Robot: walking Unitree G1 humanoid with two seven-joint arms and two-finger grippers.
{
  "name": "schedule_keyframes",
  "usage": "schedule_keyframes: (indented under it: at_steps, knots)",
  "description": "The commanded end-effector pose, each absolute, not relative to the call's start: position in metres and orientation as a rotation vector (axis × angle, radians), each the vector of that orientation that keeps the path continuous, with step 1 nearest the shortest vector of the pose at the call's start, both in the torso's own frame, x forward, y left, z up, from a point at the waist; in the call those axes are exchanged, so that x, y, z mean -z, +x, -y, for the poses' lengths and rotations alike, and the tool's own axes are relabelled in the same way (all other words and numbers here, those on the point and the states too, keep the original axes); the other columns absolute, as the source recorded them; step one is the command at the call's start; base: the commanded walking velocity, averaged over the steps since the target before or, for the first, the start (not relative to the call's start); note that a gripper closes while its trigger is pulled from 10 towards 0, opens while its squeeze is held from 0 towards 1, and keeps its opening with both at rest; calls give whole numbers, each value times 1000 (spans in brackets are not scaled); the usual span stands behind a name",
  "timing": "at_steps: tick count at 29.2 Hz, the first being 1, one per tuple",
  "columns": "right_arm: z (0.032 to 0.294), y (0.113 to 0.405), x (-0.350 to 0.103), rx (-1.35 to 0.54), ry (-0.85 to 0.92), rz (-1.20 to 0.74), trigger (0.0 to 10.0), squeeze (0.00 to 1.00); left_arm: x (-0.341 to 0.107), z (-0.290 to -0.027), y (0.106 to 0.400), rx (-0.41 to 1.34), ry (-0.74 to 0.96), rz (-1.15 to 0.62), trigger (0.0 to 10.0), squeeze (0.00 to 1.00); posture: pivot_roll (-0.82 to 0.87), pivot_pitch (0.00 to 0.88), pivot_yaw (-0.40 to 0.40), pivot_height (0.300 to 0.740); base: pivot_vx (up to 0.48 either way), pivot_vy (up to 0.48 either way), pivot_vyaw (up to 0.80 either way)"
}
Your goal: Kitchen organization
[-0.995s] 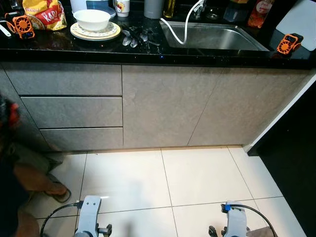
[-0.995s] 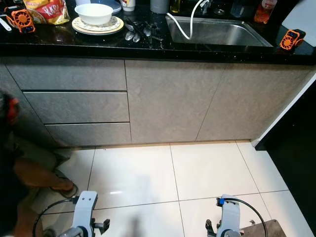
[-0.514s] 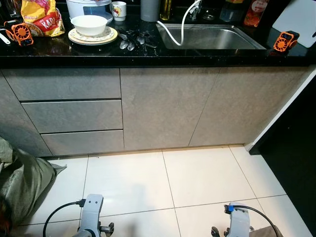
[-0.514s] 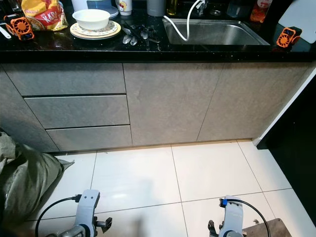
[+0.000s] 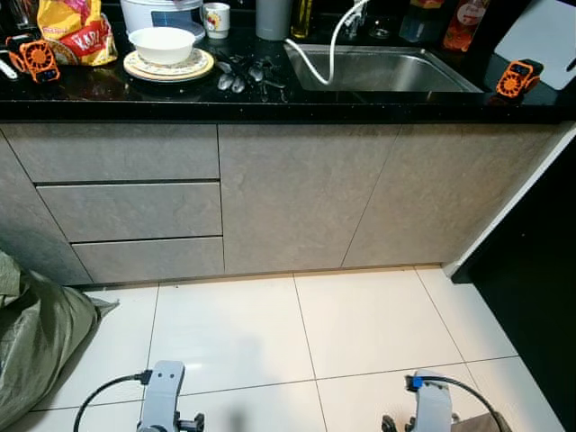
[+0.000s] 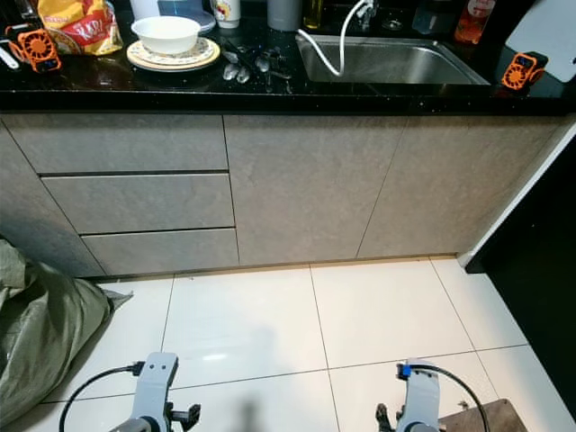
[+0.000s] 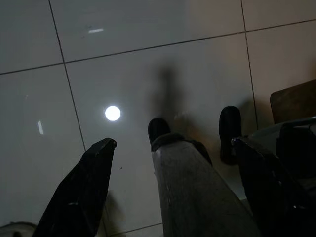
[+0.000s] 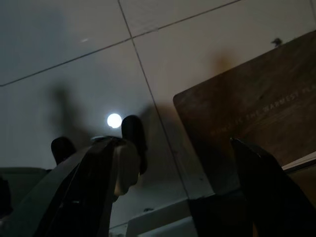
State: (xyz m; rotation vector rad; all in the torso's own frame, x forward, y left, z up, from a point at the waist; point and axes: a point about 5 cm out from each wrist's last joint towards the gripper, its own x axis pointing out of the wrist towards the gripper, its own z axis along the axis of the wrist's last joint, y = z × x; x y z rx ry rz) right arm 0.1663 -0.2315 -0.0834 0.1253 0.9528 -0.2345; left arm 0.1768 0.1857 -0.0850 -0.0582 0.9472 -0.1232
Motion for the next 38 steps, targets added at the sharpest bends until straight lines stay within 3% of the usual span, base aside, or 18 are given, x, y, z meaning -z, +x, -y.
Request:
schedule_keyframes:
  at_steps: [1,12,15,24,38]
  knots:
    - [228,157,88,213,115,-990,10000,0,88,-189,169,117,-61,-981,10000,0,-25,41,-32,740,0,0,0]
    - [211,159,91,152,118,-986,10000,0,78,-216,181,30,-81,-935,10000,0,-37,52,-38,740,0,0,0]
    - [215,159,90,148,111,-985,10000,0,74,-215,190,30,-84,-906,10000,0,-24,38,-47,740,0,0,0]
    - [226,166,85,222,143,-951,10000,0,74,-196,197,115,-70,-910,10000,0,-44,26,26,740,0,0,0]
    - [233,165,84,260,151,-944,10000,0,76,-187,196,166,-84,-919,10000,0,-48,0,16,740,0,0,0]
